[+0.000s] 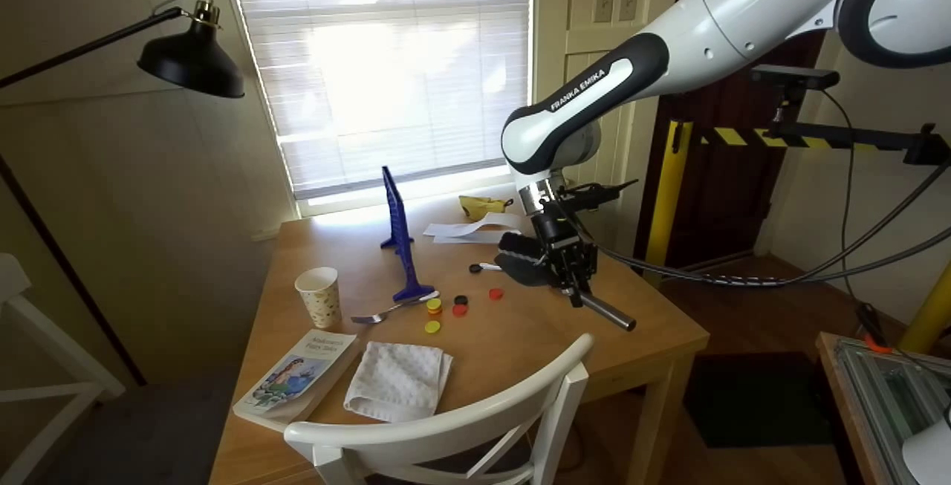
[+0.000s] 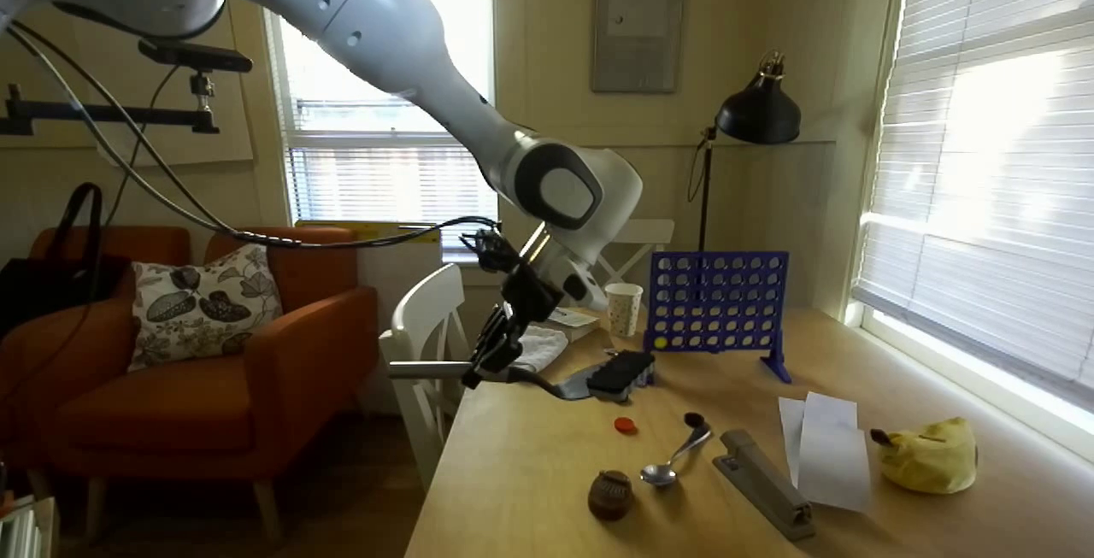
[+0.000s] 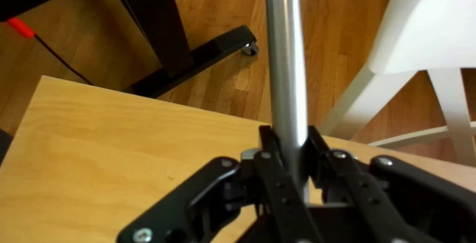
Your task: Put the black object on the paper towel using the spatula
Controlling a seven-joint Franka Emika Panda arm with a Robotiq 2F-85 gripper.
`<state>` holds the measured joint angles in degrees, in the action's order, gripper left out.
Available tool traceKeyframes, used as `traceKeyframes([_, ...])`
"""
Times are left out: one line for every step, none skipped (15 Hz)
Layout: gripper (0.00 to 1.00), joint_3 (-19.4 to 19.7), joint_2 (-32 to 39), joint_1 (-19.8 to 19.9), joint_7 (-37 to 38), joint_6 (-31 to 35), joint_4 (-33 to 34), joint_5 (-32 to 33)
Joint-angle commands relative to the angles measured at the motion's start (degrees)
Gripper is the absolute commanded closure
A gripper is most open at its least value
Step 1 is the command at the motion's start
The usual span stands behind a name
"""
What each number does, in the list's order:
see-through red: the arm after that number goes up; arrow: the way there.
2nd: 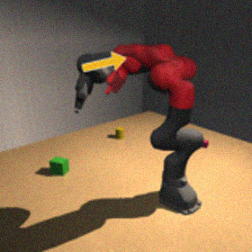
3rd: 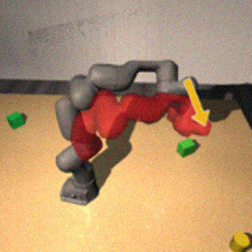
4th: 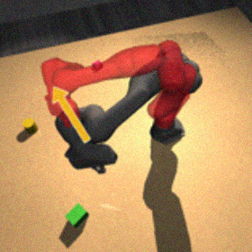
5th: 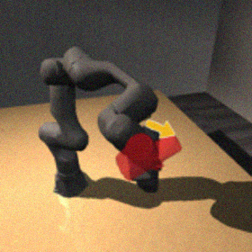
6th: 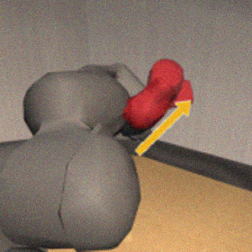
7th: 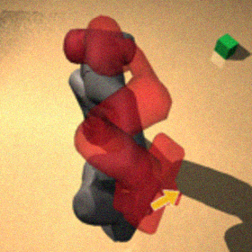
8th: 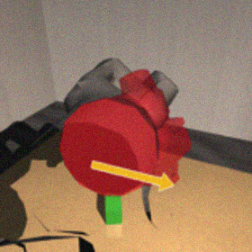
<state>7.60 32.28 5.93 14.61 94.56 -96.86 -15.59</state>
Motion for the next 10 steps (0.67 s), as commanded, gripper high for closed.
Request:
traceKeyframes([0.94,-0.5,-4.5,0.7,-5.6,-3.3,-3.8,3.7])
traceKeyframes([0.94,-0.5,-5.3,0.8,-6.8,-3.9,-4.4,4.4])
traceKeyframes([0.94,-0.5,-6.0,0.9,-8.0,-4.7,-4.9,4.9])
traceKeyframes([0.94,-0.4,-6.8,1.0,-8.9,-5.1,-5.6,5.5])
traceKeyframes([0.94,-0.2,-7.6,0.9,-9.3,-5.2,-6.5,6.4])
traceKeyframes([0.94,0.0,-8.6,0.9,-9.6,-5.1,-7.4,7.4])
traceKeyframes([0.94,0.2,-9.5,0.8,-9.7,-4.6,-8.4,8.5])
traceKeyframes([0.77,-0.3,-5.8,1.2,-8.3,-4.7,-4.8,6.4])
traceKeyframes([0.77,-0.2,-6.5,1.2,-8.5,-4.7,-5.5,7.1])
traceKeyframes([0.77,-0.1,-7.1,1.2,-8.6,-4.7,-6.1,7.3])
